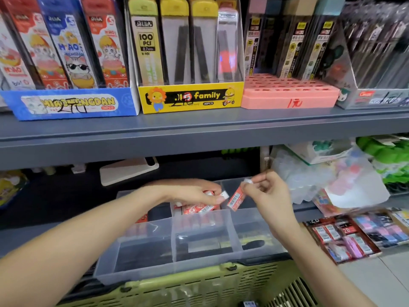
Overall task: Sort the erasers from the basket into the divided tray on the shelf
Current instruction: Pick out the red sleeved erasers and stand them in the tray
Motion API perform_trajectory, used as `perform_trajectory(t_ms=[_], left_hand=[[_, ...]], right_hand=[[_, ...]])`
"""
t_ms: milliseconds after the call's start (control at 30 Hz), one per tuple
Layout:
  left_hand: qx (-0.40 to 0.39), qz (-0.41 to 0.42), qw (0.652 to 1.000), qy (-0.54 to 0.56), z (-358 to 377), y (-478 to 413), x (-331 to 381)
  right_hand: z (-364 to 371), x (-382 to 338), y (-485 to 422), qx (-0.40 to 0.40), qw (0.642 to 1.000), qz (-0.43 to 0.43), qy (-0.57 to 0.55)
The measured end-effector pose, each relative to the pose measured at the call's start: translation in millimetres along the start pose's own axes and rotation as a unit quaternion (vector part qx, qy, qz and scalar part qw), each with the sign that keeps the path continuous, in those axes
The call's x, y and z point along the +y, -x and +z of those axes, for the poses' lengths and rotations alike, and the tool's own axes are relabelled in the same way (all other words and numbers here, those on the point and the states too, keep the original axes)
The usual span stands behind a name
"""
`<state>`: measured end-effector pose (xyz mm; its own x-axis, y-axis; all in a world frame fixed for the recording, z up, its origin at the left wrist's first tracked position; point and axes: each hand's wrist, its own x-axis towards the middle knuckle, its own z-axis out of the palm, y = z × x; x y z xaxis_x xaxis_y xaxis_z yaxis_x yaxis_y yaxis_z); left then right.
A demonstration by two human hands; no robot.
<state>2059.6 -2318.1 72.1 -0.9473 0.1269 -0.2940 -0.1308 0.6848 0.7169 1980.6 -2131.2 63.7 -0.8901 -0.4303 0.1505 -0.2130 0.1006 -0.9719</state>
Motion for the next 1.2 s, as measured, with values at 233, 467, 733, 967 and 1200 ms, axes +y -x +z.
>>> perform_trajectory(t_ms=[233,467,733,967,1200], left_hand=[[0.016,-0.038,0.999,-0.003,-3.2,6.9,-7.6],[0.036,-0.063,0.992,0.105,-6.2,19.0,0.9],[0.203,-0.037,0.902,0.379,-0.3,37.2,9.0],[0.361,-0.008,0.741,0.566,17.6,73.6,11.7],[0.406,0.002,0.705,0.582,36.9,112.5,-2.5]], right_hand=[[10.1,-10.8,9.1,0.027,0.974,-0.170,0.150],[17.5,-24.2,19.6,-0.020,0.943,-0.252,0.216],[29.2,-15.4,17.9,-0.061,0.863,-0.355,0.353],[54.2,-25.8,0.8,-0.129,0.815,-0.338,0.453],[74.2,-36.8,-17.5,-0.226,0.743,-0.199,0.598]])
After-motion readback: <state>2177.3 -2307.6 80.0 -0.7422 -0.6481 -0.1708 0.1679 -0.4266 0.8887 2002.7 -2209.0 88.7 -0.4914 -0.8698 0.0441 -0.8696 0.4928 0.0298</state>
